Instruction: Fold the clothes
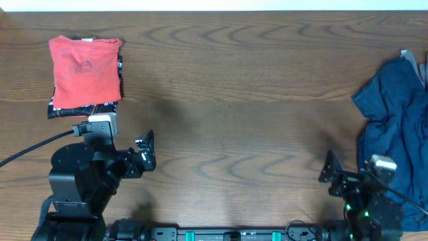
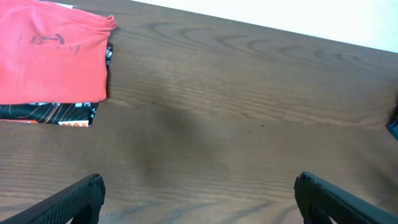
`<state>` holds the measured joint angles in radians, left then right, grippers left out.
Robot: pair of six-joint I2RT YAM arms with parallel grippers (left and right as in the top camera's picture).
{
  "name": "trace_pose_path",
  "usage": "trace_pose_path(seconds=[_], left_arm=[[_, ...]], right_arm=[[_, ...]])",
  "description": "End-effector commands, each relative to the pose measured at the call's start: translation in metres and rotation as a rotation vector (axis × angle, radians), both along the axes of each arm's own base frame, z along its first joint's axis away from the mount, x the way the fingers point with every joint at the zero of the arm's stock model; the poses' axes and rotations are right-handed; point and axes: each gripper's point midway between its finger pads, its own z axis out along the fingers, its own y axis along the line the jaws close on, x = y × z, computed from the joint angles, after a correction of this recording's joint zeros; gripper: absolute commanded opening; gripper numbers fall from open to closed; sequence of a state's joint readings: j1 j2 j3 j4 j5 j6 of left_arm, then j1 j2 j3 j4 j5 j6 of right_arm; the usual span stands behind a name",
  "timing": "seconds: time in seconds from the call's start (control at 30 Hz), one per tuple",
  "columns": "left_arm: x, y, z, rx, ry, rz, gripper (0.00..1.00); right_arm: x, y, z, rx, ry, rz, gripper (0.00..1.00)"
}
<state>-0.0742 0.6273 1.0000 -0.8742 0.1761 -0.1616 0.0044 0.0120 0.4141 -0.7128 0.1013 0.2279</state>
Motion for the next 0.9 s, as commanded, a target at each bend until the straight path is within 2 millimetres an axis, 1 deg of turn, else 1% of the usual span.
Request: trace_pose_path(seconds=[0.0, 0.1, 0.3, 0.4, 0.5, 0.87], left_arm=[[0.000, 0.001, -0.002, -0.010, 0.007, 0.012, 0.98], [0.000, 0.001, -0.002, -0.010, 0.007, 0.012, 0.98], [0.000, 0.001, -0.002, -0.010, 0.007, 0.012, 0.98], [0.000, 0.001, -0.002, -0.010, 0.007, 0.012, 0.98], [0.000, 0.001, -0.002, -0.010, 0.007, 0.012, 0.98], [0.000, 0.001, -0.002, -0.010, 0.007, 0.012, 0.98]], right_arm=[[0.017, 0.005, -0.005, -0.109, -0.051, 0.063, 0.99], [0.034, 0.006, -0.008, -0.152, -0.134, 0.068, 0.99], [0.054, 0.006, -0.023, -0.157, -0.265, 0.059, 0.99], [0.055, 0.009, -0.027, -0.183, -0.258, 0.084, 0.99], [0.055, 0.013, -0.036, -0.188, -0.225, 0.114, 0.99], [0.055, 0.013, -0.035, -0.188, -0.226, 0.113, 0.99]])
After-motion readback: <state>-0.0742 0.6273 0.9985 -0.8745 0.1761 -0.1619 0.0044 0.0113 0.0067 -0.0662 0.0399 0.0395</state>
